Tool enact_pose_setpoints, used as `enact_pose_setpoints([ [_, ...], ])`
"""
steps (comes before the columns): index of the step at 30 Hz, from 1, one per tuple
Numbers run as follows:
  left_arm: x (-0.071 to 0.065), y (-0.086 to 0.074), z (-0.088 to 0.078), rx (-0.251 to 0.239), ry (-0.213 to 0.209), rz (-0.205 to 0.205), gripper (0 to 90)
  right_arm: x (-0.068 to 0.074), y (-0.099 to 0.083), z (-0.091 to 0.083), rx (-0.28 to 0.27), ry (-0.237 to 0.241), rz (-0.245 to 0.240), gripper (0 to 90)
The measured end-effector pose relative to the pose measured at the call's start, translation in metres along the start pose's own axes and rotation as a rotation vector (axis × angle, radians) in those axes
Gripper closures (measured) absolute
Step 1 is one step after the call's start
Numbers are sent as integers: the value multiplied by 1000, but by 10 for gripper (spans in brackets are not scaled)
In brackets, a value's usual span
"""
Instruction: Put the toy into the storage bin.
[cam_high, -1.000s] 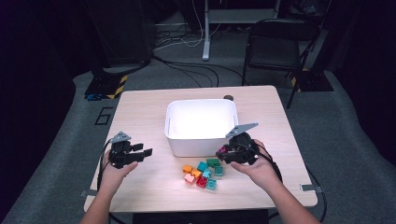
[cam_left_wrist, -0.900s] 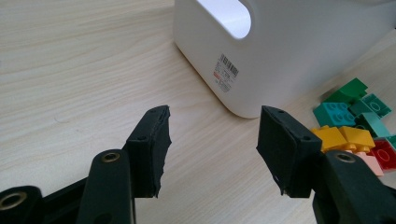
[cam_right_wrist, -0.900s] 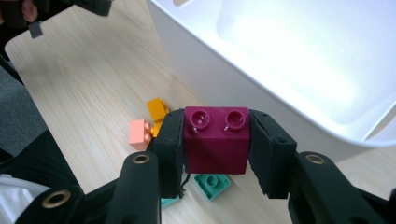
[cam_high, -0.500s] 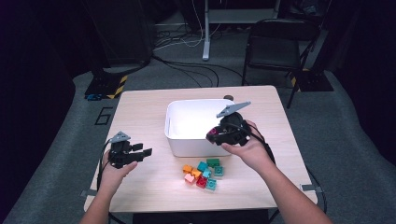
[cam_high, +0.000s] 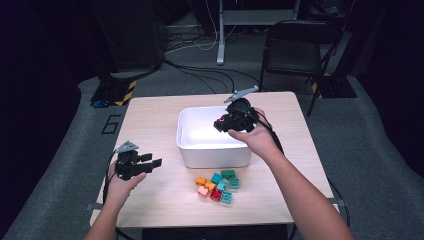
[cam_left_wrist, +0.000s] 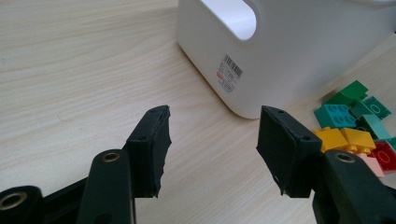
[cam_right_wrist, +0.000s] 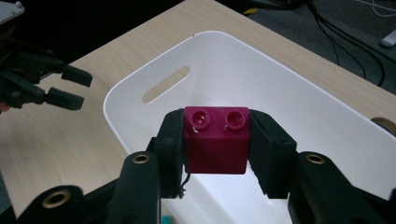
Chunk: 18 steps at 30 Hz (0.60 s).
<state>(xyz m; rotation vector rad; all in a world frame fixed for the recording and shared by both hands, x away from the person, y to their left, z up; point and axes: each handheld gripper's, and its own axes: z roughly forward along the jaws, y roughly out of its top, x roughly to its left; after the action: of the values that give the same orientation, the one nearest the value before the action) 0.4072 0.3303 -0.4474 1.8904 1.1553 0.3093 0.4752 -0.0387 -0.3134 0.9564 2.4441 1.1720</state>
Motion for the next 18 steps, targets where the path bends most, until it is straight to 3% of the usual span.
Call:
enact_pose_setpoints([
  [18,3,-1,2,8,-3,-3,438,-17,12,69,15,1,-10,583],
])
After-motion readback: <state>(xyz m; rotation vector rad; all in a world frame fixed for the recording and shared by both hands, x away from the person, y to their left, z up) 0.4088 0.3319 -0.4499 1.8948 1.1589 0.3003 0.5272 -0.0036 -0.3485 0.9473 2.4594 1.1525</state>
